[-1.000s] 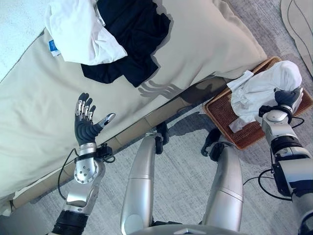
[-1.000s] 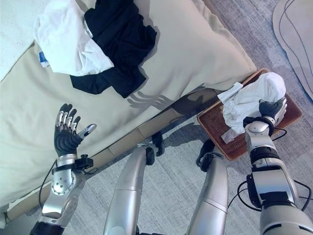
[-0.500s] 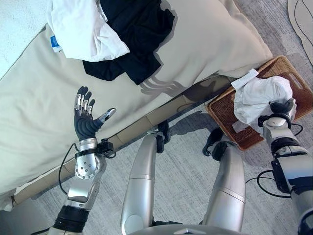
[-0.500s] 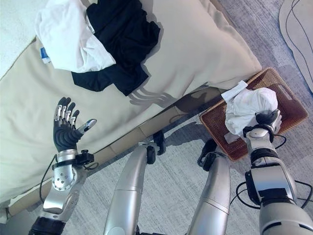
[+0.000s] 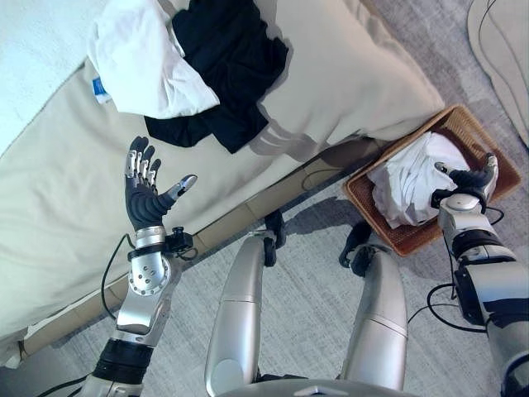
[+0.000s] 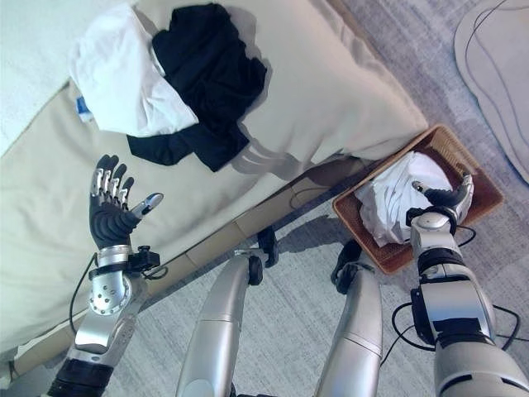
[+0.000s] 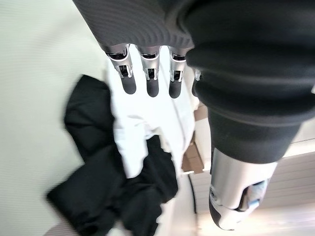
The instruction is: Pick up clothes into the bucket
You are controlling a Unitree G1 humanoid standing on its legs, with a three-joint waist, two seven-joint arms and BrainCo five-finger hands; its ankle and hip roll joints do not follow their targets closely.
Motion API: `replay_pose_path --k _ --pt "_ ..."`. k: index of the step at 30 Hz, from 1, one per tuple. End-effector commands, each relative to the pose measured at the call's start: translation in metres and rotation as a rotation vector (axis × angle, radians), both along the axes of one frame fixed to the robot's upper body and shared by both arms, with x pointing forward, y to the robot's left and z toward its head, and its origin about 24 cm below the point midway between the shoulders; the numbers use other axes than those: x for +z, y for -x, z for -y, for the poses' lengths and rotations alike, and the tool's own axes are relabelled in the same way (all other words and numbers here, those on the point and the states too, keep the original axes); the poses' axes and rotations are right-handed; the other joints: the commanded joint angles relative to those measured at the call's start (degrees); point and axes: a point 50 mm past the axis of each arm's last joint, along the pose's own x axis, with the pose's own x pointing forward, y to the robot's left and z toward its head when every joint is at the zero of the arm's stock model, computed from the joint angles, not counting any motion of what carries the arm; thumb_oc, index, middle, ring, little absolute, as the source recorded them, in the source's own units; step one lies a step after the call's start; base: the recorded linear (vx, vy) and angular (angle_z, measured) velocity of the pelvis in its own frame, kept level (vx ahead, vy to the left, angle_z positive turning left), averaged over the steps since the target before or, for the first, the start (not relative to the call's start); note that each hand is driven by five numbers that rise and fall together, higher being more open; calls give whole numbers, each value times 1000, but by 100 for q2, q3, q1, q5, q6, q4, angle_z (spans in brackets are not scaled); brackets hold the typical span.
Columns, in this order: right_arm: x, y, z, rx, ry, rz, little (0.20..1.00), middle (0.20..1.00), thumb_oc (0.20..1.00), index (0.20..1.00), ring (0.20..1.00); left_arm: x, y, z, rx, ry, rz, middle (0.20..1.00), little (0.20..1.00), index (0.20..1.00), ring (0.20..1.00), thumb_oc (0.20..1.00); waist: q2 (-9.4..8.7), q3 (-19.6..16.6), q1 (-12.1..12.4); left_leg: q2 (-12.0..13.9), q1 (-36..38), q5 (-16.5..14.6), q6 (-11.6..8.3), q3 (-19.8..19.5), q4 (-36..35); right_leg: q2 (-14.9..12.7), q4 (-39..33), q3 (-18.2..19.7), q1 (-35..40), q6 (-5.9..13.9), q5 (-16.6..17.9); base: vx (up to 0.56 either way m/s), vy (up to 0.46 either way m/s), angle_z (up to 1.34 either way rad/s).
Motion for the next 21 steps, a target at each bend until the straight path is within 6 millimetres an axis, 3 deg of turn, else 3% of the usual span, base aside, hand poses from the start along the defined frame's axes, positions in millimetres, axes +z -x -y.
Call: replay_pose_path --k 1,7,9,13,14,18,21 --pt "3 6 -4 -35 -54 193 1000 1000 1000 1000 1000 2 2 -8 48 12 40 1000 1000 1000 1000 1000 -22 -237 -162 -7 595 -65 -121 -259 -716 68 -1196 116 765 415 655 0 -47 2" --pt "-35 30 -33 73 -140 274 1000 1000 1000 1000 1000 -26 -3 -18 87 -1 -89 1000 1000 1000 1000 1000 -154 -257 -341 -1 2009 329 -250 -407 -1885 154 -2439 -256 2342 570 1054 42 -49 6" --pt "-62 48 -52 159 -205 246 1000 1000 1000 1000 1000 -46 -2 -23 104 7 -182 1000 1000 1000 1000 1000 -275 -269 -416 53 2671 600 -272 -387 -2317 186 -3001 -503 3144 560 1322 50 -53 9" --pt "-82 69 -65 257 -243 211 1000 1000 1000 1000 1000 -64 5 -31 119 -3 -268 1000 1000 1000 1000 1000 -371 -303 -495 91 3360 695 -324 -452 -2662 292 -3436 -660 3927 606 1414 138 -44 4" --pt "-99 80 -77 312 -295 166 1000 1000 1000 1000 1000 -73 10 -36 123 -27 -319 1000 1000 1000 1000 1000 -463 -469 -497 133 3734 687 -349 -445 -2801 340 -3693 -722 4367 644 1436 131 -33 3" --pt "-122 96 -91 348 -365 93 1000 1000 1000 1000 1000 -89 18 -38 121 -46 -397 1000 1000 1000 1000 1000 -507 -674 -482 83 4322 693 -315 -420 -3070 324 -3959 -825 4945 706 1484 175 63 4" --pt "-131 107 -93 391 -367 37 1000 1000 1000 1000 1000 -98 27 -42 107 -64 -452 1000 1000 1000 1000 1000 -465 -837 -512 -62 4742 574 -141 -388 -3163 164 -3464 -689 4986 785 1431 105 167 5"
